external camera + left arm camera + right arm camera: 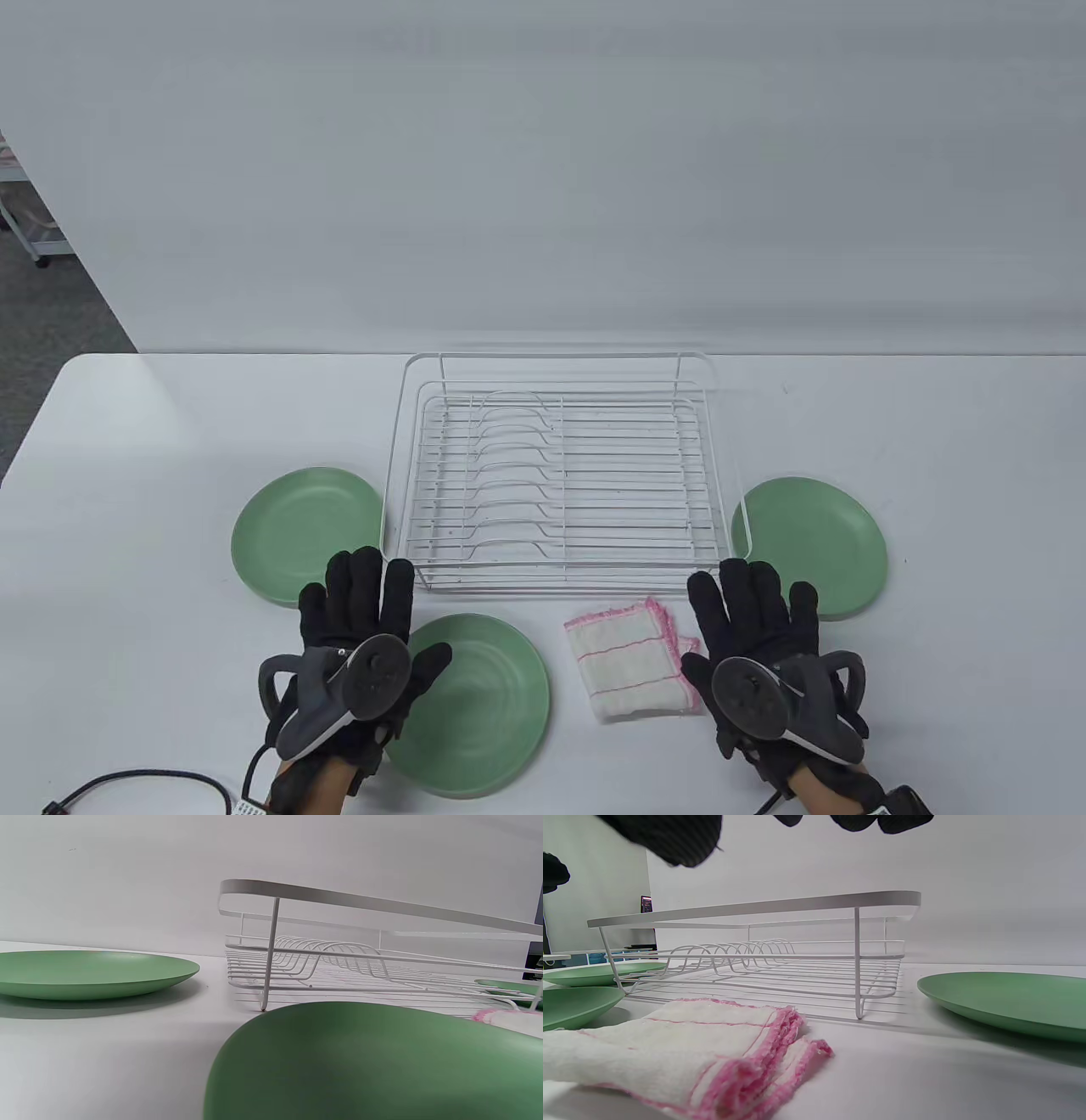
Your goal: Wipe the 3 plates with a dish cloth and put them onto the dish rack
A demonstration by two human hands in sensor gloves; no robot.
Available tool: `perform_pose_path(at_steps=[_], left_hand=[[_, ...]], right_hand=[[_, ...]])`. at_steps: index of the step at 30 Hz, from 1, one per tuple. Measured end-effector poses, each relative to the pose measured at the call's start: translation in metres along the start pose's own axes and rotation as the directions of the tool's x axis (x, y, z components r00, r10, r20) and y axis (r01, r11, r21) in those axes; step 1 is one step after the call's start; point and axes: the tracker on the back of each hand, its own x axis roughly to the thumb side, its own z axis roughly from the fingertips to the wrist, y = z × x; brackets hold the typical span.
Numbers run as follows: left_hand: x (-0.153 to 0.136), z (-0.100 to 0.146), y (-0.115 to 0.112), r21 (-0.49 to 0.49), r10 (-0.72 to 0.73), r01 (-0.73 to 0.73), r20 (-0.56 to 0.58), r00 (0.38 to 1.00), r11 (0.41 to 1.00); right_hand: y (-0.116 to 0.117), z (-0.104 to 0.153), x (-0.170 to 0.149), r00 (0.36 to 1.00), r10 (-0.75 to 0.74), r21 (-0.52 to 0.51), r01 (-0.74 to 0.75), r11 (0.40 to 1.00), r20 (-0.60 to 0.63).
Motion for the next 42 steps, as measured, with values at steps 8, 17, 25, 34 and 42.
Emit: perform_pose_path(at_steps=[8, 17, 25, 34, 42], left_hand=[[-0.001, 0.002, 0.004, 0.019, 0.022, -0.022, -0.002, 1.000, 1.000], [0.000, 0.000, 0.003, 0.006, 0.027, -0.027, 0.004, 1.000, 1.000], [0.000, -0.001, 0.003, 0.000, 0.029, -0.029, 0.012, 1.000, 1.000], [0.001, 0.000, 0.003, -0.011, 0.054, -0.054, 0.016, 0.998, 0.998], [0.002, -0.001, 0.001, -0.031, 0.064, -0.064, 0.016, 0.998, 0.997]], right_hand=[[0.004, 0.000, 0.003, 1.000, -0.008, 0.016, 0.008, 1.000, 0.014], [0.005, -0.001, 0.002, 0.999, -0.041, 0.064, 0.039, 0.997, 0.028], [0.026, -0.010, 0.009, 0.969, -0.193, 0.309, 0.138, 0.941, 0.157], [0.062, -0.032, 0.030, 0.974, -0.099, 0.513, -0.019, 0.858, 0.203], [0.060, -0.031, 0.038, 0.970, -0.086, 0.451, -0.026, 0.892, 0.226]])
